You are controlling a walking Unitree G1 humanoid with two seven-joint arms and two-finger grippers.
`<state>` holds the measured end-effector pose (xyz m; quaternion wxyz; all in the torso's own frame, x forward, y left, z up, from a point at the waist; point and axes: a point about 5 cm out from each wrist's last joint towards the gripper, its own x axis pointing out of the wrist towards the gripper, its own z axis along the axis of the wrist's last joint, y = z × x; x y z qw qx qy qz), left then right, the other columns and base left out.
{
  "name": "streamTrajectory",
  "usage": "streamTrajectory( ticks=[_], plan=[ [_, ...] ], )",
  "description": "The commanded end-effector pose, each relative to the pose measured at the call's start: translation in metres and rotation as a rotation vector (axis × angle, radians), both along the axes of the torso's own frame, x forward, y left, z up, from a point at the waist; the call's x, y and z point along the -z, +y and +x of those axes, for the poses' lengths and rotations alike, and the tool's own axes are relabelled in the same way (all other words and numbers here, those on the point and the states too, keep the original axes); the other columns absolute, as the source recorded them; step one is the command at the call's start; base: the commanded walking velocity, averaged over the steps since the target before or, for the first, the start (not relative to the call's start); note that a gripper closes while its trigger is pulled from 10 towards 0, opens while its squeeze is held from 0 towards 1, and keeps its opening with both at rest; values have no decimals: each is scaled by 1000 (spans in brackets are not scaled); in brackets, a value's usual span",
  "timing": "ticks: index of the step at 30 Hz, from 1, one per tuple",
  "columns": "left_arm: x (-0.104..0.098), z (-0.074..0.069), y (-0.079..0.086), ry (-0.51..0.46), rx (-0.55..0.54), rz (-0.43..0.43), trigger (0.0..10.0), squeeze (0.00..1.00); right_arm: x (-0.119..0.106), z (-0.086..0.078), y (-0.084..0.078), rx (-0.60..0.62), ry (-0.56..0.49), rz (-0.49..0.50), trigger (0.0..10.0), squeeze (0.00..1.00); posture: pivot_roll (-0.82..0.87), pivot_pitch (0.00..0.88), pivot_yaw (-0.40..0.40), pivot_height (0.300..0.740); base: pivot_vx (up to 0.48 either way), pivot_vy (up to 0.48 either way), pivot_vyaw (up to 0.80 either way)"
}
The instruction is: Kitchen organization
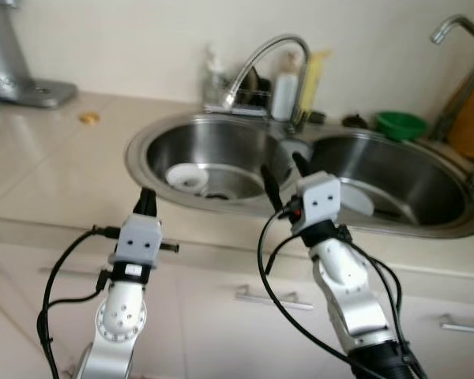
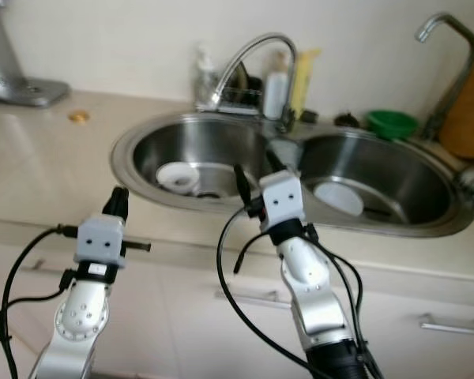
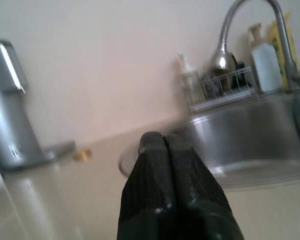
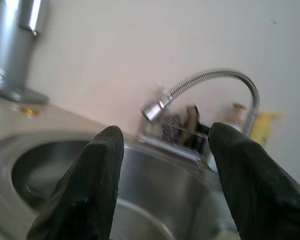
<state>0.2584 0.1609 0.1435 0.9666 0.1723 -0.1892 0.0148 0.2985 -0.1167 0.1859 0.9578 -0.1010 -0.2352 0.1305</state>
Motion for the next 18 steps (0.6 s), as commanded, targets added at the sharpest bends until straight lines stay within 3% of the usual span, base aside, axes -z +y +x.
streamTrajectory(
  ticks=[1, 3, 13, 18],
  plan=[
    [-3, -2, -5, -11, 25, 15, 10000, 0, 2, -4, -9, 46, -8, -10, 10000, 0, -34, 0, -48, 740, 0, 472, 0],
    [-3, -3, -6, -11, 25, 16, 10000, 0, 5, -7, -13, 73, -8, -20, 10000, 0, -36, 0, -47, 740, 0, 366, 0],
    [-3, -5, -9, -15, 30, 31, 10000, 0, 21, -15, -22, 138, 24, -63, 10000, 0, -43, 0, -44, 740, 0, 0, 0],
    [2, -8, -10, 4, 35, 46, 10000, 0, 33, -22, -28, 176, 54, -86, 10000, 0, -46, 0, -40, 740, 0, 0, -800]
  ],
)
